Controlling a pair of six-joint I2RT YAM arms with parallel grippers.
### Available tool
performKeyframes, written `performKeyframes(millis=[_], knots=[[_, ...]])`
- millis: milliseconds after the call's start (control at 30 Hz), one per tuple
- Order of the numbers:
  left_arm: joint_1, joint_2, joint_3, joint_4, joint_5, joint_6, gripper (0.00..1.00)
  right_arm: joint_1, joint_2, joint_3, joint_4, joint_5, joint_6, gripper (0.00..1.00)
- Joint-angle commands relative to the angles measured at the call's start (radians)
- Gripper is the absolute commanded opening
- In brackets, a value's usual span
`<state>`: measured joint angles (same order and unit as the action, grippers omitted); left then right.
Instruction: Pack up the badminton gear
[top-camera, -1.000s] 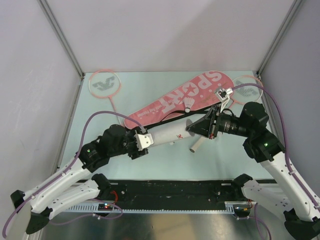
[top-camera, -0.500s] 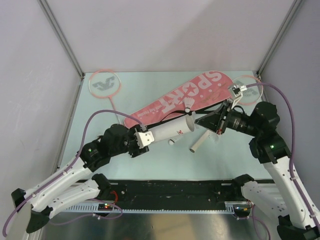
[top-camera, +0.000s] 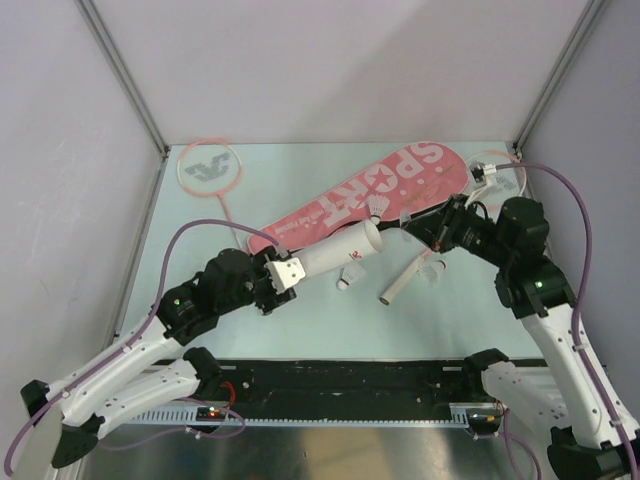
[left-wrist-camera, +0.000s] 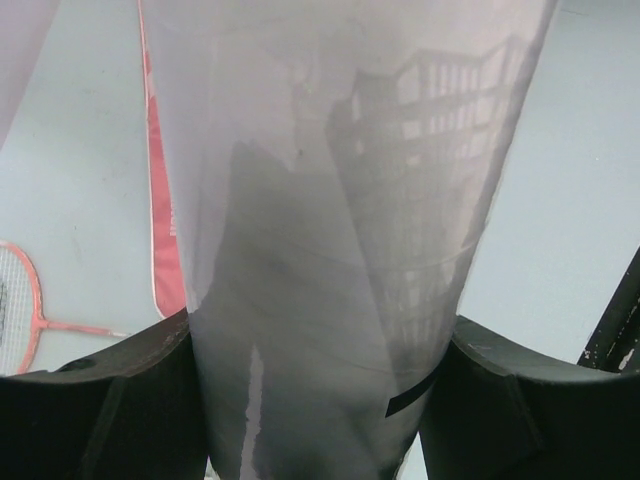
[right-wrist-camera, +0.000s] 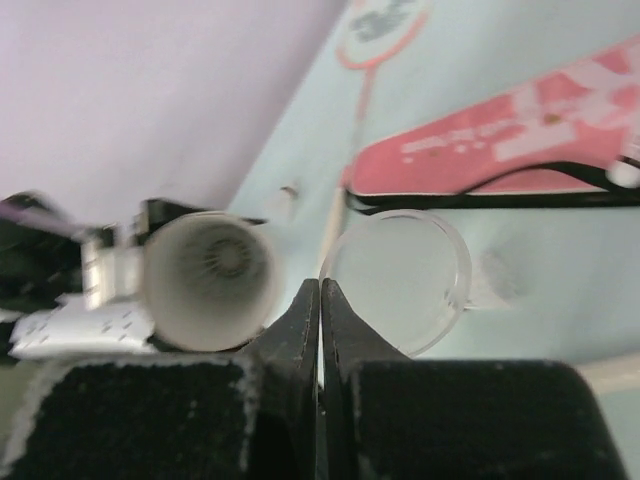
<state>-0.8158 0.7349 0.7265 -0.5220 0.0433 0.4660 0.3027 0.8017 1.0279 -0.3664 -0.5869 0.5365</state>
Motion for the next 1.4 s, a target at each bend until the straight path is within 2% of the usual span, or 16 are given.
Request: performKeyframes(millis=[0, 167, 467, 733, 800, 1067, 1167, 1367], knots=[[-0.002, -0.018, 0.022, 0.064, -0.090, -0.077, 0.49, -0.006, 0.076, -0.047, -0.021, 0.270, -0.041, 0.00], [-0.001, -0.032, 0.028, 0.088, -0.120, -0.128, 0.50, 0.018, 0.258, -0.113, 0.078, 0.393, -0.016, 0.00], [-0.001, -0.089, -0.004, 0.112, -0.142, -0.196, 0.51, 0.176, 0.602, -0.111, 0.214, 0.639, -0.048, 0.00], [-0.001, -0.105, -0.026, 0.130, -0.158, -0.190, 0.51, 0.217, 0.731, -0.098, 0.219, 0.703, -0.057, 0.00], [-0.001, -0.097, -0.026, 0.130, -0.161, -0.189, 0.51, 0.215, 0.732, -0.096, 0.209, 0.708, -0.058, 0.04], [-0.002, -0.097, -0.031, 0.130, -0.151, -0.187, 0.51, 0.177, 0.682, -0.088, 0.140, 0.532, -0.096, 0.39], [-0.001, -0.096, -0.033, 0.132, -0.147, -0.185, 0.51, 0.167, 0.660, -0.088, 0.143, 0.446, -0.124, 0.43], [-0.002, -0.095, -0.031, 0.135, -0.091, -0.180, 0.51, 0.167, 0.680, -0.080, 0.232, 0.167, -0.161, 0.47]])
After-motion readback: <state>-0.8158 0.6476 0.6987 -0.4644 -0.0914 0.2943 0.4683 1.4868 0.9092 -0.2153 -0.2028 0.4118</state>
